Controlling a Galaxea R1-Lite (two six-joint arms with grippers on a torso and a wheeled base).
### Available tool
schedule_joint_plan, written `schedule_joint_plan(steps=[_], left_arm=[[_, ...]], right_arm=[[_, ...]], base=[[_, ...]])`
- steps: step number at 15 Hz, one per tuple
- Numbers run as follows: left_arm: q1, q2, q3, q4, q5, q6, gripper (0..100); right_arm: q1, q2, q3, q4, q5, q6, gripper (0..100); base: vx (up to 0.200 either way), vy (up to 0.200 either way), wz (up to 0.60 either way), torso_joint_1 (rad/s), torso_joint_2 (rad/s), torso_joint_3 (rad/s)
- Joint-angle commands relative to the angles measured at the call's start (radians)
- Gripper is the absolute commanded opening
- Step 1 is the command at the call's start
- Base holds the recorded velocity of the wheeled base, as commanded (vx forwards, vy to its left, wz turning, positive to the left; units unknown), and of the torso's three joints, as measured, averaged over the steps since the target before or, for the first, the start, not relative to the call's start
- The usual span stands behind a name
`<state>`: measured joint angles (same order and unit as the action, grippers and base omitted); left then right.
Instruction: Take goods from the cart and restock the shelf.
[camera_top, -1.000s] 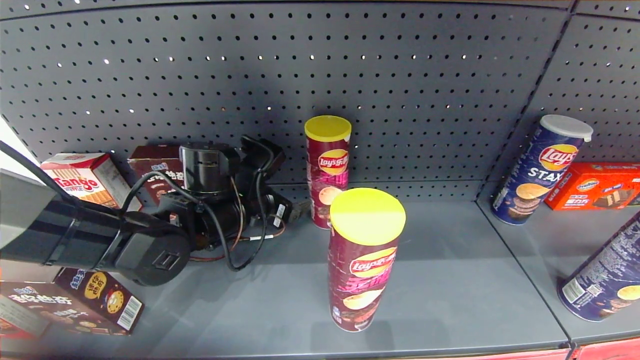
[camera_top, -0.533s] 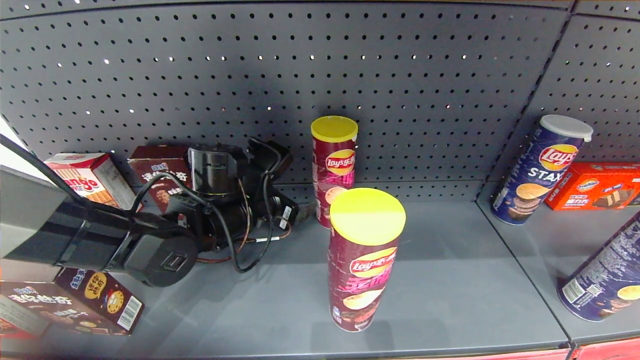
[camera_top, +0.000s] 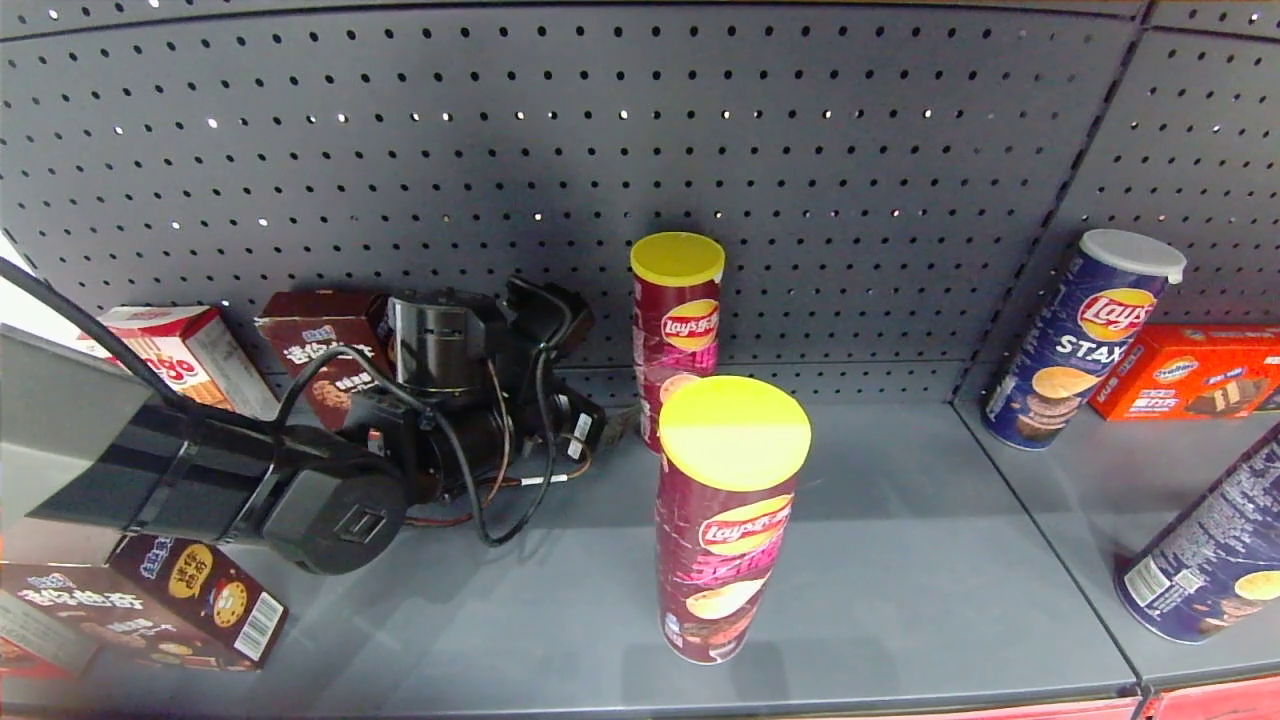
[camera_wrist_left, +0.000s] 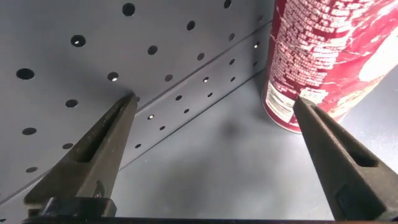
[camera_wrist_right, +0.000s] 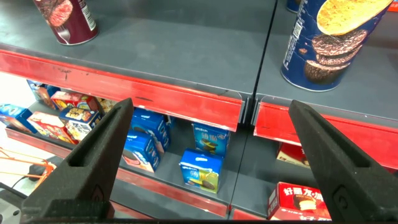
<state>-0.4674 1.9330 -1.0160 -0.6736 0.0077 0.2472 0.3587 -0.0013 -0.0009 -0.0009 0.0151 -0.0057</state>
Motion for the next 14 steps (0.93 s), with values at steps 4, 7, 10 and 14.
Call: schedule_joint_plan(steps=[4, 7, 10, 14], left_arm=[[0.006, -0.189, 0.116, -0.001, 0.002, -0.009, 100], [0.001, -0.338, 0.234, -0.001, 0.002, -0.052, 100], [-0.037, -0.513, 0.407, -0.044, 0.002, -0.075, 100], [-0.112, -0.64, 0.539, -0.19, 0.0, -0.108, 100]], right_arm=[[0.0, 0.001, -0.001, 0.001, 0.0, 0.0, 100], [0.0, 0.001, -0.001, -0.001, 0.0, 0.0, 100], [0.0, 0.001, 0.001, -0.001, 0.0, 0.0, 100], [0.0, 0.001, 0.001, -0.001, -0.001, 0.0, 100]], base=[[0.0, 0.0, 0.0, 0.0, 0.0, 0.0], [0.0, 0.0, 0.0, 0.0, 0.0, 0.0], [0.0, 0.0, 0.0, 0.0, 0.0, 0.0], [0.0, 0.0, 0.0, 0.0, 0.0, 0.0]])
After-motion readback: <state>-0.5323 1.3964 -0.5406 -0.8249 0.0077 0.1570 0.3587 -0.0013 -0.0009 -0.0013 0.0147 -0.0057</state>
